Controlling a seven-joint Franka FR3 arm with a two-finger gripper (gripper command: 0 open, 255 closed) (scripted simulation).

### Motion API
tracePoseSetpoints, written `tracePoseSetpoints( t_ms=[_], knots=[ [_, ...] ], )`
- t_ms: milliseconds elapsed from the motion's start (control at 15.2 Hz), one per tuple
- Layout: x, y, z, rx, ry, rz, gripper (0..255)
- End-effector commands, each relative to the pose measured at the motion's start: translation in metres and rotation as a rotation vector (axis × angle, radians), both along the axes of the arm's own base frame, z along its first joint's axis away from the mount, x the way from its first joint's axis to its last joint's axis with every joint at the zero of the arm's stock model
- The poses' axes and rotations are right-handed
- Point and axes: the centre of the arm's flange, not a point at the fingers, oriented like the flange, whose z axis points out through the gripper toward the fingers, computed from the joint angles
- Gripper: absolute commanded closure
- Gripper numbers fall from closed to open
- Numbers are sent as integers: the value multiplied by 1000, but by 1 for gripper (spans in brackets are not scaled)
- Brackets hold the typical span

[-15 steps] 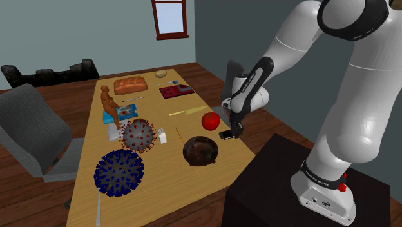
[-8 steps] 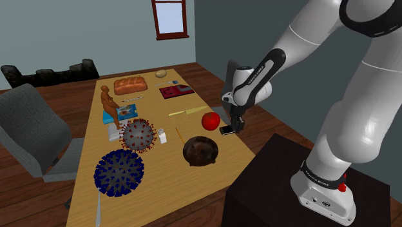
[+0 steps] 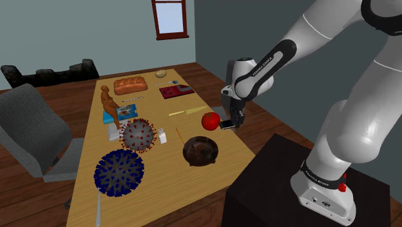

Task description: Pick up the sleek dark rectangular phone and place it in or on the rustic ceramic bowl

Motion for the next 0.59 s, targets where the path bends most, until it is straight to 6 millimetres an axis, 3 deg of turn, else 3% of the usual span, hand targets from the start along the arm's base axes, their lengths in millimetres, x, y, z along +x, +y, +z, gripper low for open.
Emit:
tracePoseSetpoints(
  t_ms=[0, 528],
  knots=[
    [7, 19, 4, 0, 0, 0, 255],
    [48, 116, 9, 0, 0, 0, 255]
  ],
)
